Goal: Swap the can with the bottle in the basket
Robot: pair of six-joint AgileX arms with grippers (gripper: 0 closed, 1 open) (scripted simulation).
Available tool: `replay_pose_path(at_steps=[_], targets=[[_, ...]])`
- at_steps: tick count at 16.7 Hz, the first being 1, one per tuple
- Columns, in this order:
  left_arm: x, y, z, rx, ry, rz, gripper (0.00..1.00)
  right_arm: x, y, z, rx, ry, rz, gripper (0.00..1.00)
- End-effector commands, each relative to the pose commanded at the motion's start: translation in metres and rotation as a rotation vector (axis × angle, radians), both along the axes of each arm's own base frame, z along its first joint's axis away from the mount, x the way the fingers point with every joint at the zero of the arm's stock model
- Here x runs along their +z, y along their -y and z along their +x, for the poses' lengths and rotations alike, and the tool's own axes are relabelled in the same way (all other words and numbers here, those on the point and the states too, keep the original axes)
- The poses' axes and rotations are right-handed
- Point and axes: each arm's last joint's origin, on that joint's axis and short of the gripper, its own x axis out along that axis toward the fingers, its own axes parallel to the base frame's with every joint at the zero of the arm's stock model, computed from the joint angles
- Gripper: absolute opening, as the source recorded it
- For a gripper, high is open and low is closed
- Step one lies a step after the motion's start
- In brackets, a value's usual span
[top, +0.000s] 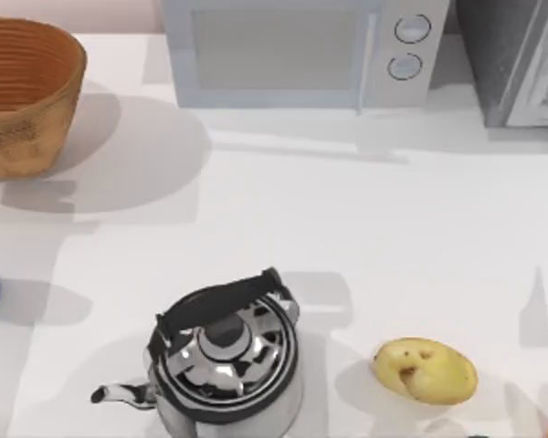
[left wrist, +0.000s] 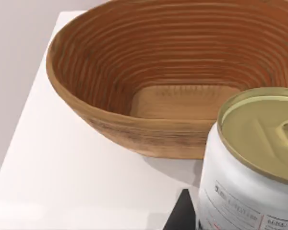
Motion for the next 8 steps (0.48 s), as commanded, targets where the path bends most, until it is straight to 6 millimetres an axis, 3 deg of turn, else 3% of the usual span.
replay_pose_path(at_steps=[2, 4, 8], targets=[[-0.020, 0.003, -0.040, -0.012, 0.160, -0.016, 0.00, 0.000, 0.000, 0.000, 0.000, 0.000, 0.000, 1.00], [-0.048, 0.004, -0.067, -0.031, 0.296, -0.036, 0.00, 0.000, 0.000, 0.000, 0.000, 0.000, 0.000, 1.00], [-0.108, 0.007, -0.090, -0.079, 0.471, -0.075, 0.00, 0.000, 0.000, 0.000, 0.000, 0.000, 0.000, 1.00]])
